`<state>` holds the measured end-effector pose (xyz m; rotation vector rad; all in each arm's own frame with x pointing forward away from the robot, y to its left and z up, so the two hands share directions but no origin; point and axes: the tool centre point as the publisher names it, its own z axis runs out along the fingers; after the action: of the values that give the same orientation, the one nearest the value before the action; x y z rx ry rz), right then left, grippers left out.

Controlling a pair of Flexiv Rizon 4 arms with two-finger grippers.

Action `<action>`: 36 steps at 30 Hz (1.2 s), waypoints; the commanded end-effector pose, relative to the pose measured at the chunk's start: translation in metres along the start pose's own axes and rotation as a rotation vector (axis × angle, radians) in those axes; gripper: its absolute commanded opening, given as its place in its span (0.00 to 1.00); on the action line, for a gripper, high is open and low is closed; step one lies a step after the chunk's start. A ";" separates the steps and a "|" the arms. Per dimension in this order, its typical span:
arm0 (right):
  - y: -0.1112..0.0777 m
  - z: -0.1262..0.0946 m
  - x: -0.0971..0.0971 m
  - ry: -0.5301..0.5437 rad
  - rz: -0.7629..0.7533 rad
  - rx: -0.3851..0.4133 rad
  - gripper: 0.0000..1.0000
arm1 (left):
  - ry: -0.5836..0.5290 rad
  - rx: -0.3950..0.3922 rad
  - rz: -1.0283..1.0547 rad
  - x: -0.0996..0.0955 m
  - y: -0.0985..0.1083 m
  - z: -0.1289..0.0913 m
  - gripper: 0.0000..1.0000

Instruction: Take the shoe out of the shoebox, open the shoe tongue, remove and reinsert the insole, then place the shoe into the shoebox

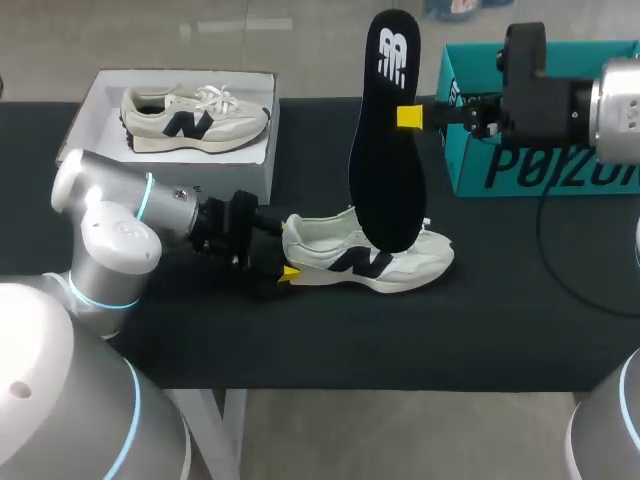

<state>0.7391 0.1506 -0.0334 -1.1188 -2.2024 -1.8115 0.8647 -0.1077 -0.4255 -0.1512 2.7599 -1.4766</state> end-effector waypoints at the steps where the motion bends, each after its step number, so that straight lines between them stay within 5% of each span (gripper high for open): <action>1: 0.000 0.003 -0.001 -0.007 0.007 0.005 0.00 | -0.055 -0.148 -0.013 0.006 -0.006 -0.021 1.00; 5: -0.003 0.000 -0.002 -0.016 0.018 0.013 0.00 | -0.167 -0.265 0.022 0.002 -0.004 -0.038 1.00; 20: 0.000 0.007 0.005 -0.004 0.035 0.061 0.00 | -0.167 -0.265 0.022 0.002 -0.004 -0.038 1.00; 32: 0.009 0.002 0.005 -0.025 0.030 0.084 0.00 | 0.004 -0.807 0.113 0.000 -0.049 -0.065 1.00; 36: 0.009 0.000 0.003 -0.035 0.043 0.086 0.00 | 0.032 -0.892 0.110 0.002 -0.065 -0.065 1.00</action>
<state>0.7398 0.1510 -0.0258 -1.1697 -2.2306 -1.6877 0.8607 -0.0851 -0.3535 -0.0168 2.9858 -0.7304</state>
